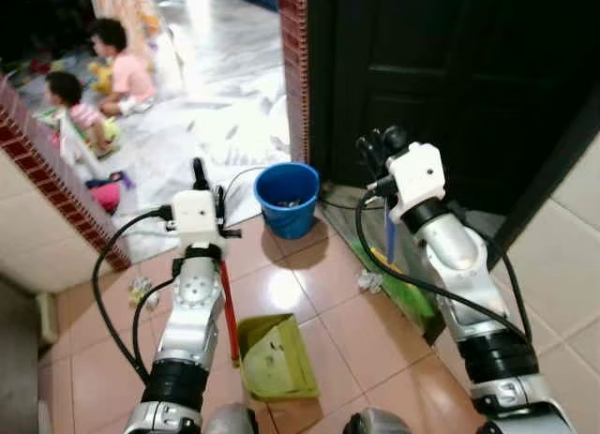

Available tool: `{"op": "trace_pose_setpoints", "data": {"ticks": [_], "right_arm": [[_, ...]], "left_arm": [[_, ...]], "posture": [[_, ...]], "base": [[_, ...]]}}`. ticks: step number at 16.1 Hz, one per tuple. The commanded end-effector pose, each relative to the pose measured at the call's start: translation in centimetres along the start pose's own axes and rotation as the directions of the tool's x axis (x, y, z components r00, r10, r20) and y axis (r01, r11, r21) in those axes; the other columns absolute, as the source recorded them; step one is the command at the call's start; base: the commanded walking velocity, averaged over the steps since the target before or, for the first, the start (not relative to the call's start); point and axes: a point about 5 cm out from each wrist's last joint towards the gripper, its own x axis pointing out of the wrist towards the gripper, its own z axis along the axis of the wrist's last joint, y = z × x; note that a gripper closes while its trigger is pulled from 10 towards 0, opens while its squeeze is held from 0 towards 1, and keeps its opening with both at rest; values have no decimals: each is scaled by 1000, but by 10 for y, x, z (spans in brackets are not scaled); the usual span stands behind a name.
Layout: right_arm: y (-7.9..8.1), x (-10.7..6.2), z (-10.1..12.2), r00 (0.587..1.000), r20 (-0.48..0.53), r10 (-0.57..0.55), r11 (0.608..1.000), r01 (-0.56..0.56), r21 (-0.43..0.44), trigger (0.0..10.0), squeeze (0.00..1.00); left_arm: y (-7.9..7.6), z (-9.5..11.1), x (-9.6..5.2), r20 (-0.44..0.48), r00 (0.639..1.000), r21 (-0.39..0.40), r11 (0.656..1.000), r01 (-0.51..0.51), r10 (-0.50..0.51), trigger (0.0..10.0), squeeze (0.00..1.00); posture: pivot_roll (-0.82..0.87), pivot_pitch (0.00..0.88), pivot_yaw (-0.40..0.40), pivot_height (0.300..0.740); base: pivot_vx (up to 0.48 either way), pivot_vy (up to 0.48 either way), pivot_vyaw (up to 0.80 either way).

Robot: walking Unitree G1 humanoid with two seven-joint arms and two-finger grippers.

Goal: Sweep floor

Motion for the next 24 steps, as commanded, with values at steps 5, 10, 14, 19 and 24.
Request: {"op": "trace_pose_setpoints", "data": {"ticks": [5,10,14,19,24], "right_arm": [[7,3,11,995,91,43,998,-38,-58,10000,0],[11,2,8,994,93,64,996,-58,-63,10000,0],[16,-2,0,995,65,75,997,-73,-35,10000,0],[28,-11,-10,1000,-4,19,995,-19,93,10000,0],[25,-10,-13,1000,-21,-4,992,7,128,10000,0]], "left_arm": [[5,10,7,49,999,-4,1000,-16,16,10000,0],[0,11,11,53,998,-14,1000,-16,17,10000,0],[2,6,10,34,999,-15,999,-42,42,10000,0],[14,-5,-1,5,994,-15,994,-107,107,10000,0],[25,-8,-5,0,989,-13,989,-150,150,10000,0]], "posture": [[-44,26,63,740],[-55,5,52,740],[-49,0,39,740],[-33,0,17,740],[-11,0,-1,740]], "base": [[369,0,0],[346,0,0],[83,0,0],[0,0,0],[0,0,0]]}}
